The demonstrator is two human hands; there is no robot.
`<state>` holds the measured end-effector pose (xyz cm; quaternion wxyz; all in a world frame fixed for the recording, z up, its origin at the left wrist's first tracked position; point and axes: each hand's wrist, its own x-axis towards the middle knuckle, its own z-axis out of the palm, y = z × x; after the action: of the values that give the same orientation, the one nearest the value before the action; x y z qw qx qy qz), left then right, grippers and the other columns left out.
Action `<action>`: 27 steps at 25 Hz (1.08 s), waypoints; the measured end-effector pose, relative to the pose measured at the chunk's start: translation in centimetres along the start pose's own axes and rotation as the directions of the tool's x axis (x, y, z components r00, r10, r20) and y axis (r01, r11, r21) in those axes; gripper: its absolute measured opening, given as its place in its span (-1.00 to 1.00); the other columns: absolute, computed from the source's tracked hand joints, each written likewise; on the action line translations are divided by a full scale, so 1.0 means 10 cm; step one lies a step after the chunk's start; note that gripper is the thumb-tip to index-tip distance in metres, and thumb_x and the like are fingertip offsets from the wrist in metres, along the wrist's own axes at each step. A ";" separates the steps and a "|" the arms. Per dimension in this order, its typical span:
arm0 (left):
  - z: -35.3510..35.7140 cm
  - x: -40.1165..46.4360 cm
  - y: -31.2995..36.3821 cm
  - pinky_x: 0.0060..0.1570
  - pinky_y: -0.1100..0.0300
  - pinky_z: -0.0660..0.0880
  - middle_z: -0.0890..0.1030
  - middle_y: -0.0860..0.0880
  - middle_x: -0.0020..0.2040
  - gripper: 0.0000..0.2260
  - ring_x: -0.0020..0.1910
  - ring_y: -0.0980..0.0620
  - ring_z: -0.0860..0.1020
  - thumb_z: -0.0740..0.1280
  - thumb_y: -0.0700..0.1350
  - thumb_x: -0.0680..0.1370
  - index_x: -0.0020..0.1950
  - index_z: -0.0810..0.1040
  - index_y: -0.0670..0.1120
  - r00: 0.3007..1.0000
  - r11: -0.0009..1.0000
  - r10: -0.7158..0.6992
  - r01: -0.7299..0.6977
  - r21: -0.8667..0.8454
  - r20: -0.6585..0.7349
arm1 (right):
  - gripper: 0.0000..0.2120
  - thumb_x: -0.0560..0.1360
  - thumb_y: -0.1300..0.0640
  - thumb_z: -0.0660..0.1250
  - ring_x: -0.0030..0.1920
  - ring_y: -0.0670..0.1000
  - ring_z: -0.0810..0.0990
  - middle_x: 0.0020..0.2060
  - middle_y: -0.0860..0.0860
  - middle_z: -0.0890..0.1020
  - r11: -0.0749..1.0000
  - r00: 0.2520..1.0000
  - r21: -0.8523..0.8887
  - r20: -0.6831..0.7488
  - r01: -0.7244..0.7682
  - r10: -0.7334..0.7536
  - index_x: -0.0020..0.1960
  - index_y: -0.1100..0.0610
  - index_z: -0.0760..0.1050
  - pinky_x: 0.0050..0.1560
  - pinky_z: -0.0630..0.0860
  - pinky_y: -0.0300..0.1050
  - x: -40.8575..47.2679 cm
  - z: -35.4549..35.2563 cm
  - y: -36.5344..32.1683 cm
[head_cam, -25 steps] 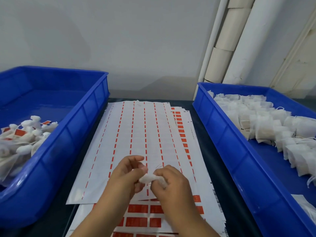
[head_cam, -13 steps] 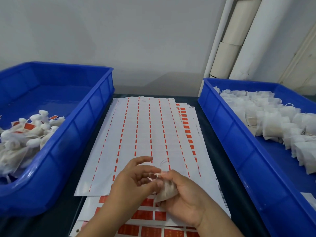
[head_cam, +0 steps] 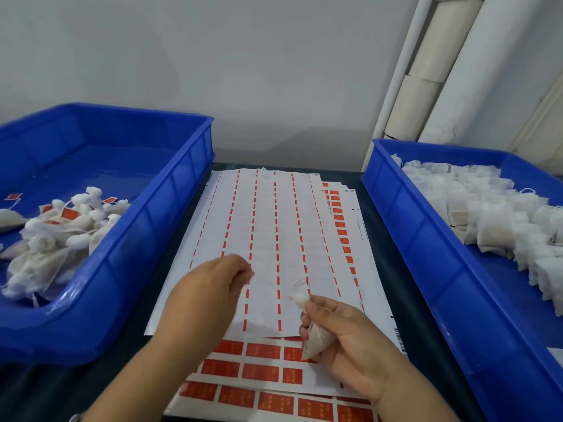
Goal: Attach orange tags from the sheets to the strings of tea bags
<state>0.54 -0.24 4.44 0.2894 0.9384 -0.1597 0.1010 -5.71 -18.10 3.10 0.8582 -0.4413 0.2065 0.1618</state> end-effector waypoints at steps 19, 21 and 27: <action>0.03 -0.14 0.41 -0.10 0.53 0.36 0.48 0.29 -0.07 -0.84 -0.15 0.33 0.45 0.24 0.03 0.55 0.11 0.52 0.16 0.973 0.959 0.225 -0.211 -0.192 0.057 | -0.82 0.40 0.11 0.29 -0.40 -0.05 0.54 -0.48 0.06 0.51 0.857 0.981 -0.476 0.085 0.196 -0.177 -0.23 0.08 0.67 -0.09 0.50 -0.19 -0.31 -0.16 -0.08; 0.18 -0.37 0.33 0.03 0.48 0.34 0.46 0.34 0.03 -0.73 -0.08 0.38 0.40 0.27 0.12 0.52 0.21 0.43 0.26 0.981 0.970 0.133 -0.099 -0.220 0.144 | -0.77 0.47 0.24 0.26 -0.48 -0.04 0.42 -0.50 0.06 0.43 0.896 0.970 -0.388 -0.015 0.216 -0.241 -0.27 0.14 0.65 -0.29 0.47 -0.20 -0.42 -0.30 -0.02; 0.55 -0.93 0.11 0.34 0.29 -0.10 0.25 0.31 0.41 -0.48 0.43 0.28 0.09 0.23 0.32 0.45 0.37 0.34 0.19 0.965 1.000 0.026 -0.025 -0.005 0.261 | -0.77 0.52 0.22 0.32 -0.42 -0.06 0.60 -0.41 -0.05 0.63 0.760 0.932 -0.633 -0.170 0.145 -0.320 -0.30 0.07 0.59 -0.37 0.51 -0.28 -0.52 -0.32 0.16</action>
<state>-7.91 -1.97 -2.06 0.2655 0.9411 -0.2086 -0.0200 -11.65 -20.33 2.89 0.6464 -0.7345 0.2003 0.0498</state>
